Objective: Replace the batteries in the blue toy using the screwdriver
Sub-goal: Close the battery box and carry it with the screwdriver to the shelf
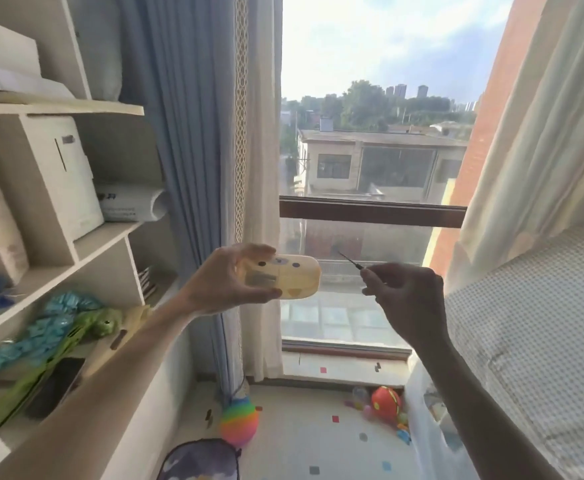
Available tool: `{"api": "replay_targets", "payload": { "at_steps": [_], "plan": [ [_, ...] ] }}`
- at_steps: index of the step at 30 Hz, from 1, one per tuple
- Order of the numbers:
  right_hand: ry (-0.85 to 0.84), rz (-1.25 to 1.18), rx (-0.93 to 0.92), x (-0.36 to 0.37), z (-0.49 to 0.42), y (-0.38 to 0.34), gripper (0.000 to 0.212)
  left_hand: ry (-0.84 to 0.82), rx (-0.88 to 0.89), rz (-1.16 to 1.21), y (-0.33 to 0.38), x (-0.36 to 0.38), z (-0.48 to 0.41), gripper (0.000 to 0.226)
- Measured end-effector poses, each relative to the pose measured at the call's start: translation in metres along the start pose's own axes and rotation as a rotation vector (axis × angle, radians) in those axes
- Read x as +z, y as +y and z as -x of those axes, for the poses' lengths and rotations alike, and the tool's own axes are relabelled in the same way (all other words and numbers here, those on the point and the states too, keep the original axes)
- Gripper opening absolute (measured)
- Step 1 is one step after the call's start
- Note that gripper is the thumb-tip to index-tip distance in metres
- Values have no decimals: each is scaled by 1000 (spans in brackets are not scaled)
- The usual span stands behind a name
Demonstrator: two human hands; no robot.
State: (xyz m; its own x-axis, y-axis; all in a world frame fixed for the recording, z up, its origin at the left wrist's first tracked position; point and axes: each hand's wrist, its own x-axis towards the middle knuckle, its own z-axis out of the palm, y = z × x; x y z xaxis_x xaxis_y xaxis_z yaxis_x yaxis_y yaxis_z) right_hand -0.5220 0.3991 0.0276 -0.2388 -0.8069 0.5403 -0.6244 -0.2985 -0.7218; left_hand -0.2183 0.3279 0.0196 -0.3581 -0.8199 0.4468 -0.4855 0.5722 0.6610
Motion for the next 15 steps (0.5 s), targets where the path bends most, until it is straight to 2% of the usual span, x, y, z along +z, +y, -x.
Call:
{"api": "replay_targets", "payload": {
  "at_steps": [8, 15],
  "plan": [
    [-153, -94, -53, 88, -186, 59, 11, 108, -140, 18, -79, -5, -144, 84],
    [-315, -197, -119, 227, -302, 80, 14, 250, -298, 34, -173, -38, -208, 90]
  ]
}}
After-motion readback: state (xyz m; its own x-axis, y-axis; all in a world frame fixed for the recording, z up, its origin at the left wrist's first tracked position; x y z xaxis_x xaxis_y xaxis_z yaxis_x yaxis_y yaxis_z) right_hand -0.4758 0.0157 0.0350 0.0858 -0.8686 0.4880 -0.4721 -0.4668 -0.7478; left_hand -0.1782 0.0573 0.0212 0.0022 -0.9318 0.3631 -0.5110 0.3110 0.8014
